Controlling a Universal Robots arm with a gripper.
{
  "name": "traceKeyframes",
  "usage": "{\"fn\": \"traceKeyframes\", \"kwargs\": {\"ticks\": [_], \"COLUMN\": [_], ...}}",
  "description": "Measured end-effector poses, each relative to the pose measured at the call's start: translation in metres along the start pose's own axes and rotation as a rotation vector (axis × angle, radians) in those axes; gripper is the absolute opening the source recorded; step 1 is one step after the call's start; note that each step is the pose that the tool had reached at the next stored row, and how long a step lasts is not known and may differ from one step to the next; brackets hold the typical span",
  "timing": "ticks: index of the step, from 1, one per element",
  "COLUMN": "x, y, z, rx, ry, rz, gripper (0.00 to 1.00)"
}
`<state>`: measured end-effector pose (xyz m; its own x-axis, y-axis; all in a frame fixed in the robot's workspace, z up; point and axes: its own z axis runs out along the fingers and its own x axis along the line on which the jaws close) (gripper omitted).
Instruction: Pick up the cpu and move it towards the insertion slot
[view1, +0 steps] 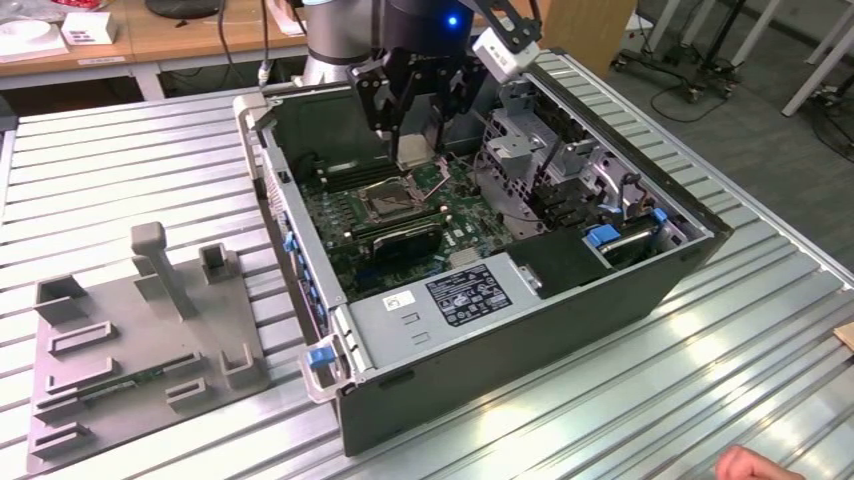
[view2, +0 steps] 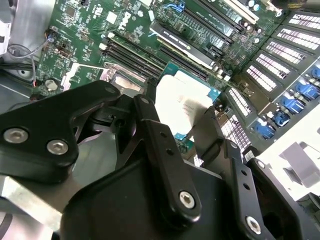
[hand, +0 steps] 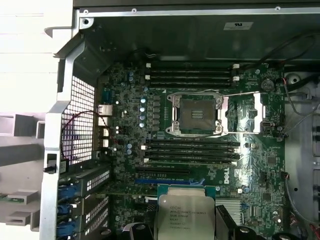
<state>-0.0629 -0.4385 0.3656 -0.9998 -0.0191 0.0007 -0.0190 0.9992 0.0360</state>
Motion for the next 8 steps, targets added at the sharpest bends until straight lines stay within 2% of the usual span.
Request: {"fn": "traceKeyframes", "kwargs": {"ticks": [8], "x": [-0.0049], "y": [-0.0001], "z": [0.0], "rx": [0.0], "ry": [0.0], "rz": [0.0], "gripper": [0.54]}}
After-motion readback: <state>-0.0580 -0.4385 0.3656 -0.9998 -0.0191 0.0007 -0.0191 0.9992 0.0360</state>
